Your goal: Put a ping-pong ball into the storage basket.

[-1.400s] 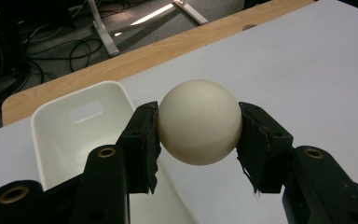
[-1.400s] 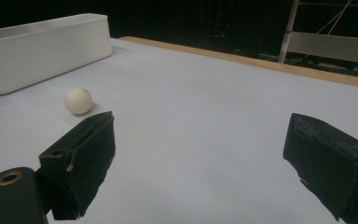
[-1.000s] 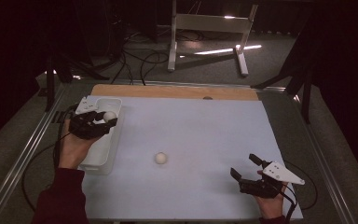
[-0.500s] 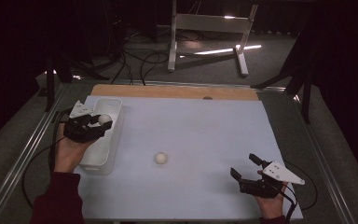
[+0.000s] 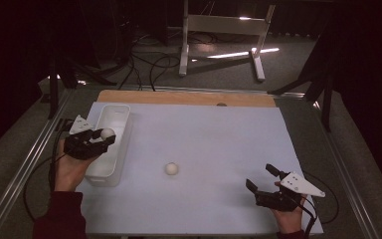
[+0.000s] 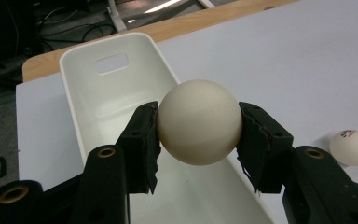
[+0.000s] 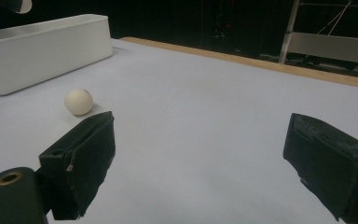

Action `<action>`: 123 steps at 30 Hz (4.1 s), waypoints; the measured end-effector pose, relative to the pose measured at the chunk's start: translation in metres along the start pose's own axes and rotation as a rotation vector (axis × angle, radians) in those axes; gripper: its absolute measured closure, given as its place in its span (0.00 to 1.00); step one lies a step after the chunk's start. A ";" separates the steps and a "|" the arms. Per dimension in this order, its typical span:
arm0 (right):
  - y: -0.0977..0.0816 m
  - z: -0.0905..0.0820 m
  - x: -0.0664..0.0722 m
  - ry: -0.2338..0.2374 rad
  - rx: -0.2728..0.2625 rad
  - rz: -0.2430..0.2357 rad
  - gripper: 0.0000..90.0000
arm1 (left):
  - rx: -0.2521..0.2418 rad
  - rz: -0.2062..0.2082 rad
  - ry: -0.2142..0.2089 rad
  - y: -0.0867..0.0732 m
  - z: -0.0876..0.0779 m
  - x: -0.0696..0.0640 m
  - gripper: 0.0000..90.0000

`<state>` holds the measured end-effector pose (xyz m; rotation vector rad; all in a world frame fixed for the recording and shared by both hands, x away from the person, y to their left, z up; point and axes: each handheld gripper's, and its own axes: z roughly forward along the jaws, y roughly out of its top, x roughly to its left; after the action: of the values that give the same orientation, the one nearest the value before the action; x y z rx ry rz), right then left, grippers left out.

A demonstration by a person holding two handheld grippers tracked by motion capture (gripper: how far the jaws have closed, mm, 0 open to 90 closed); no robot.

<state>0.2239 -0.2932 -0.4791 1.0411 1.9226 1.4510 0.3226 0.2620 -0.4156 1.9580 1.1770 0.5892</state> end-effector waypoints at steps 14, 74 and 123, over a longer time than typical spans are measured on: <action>0.000 0.000 0.000 -0.002 -0.002 0.001 0.10 | 0.012 0.004 0.019 -0.012 -0.001 -0.002 0.57; 0.000 -0.001 -0.003 -0.011 -0.004 0.003 0.10 | -0.048 0.025 -0.044 0.003 -0.006 -0.027 0.00; 0.001 -0.002 -0.003 -0.012 -0.014 0.003 0.10 | -0.056 0.151 -0.185 0.035 0.034 -0.092 0.00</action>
<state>0.2248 -0.2965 -0.4775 1.0442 1.9007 1.4552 0.3222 0.1578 -0.4088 2.0175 0.8957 0.5002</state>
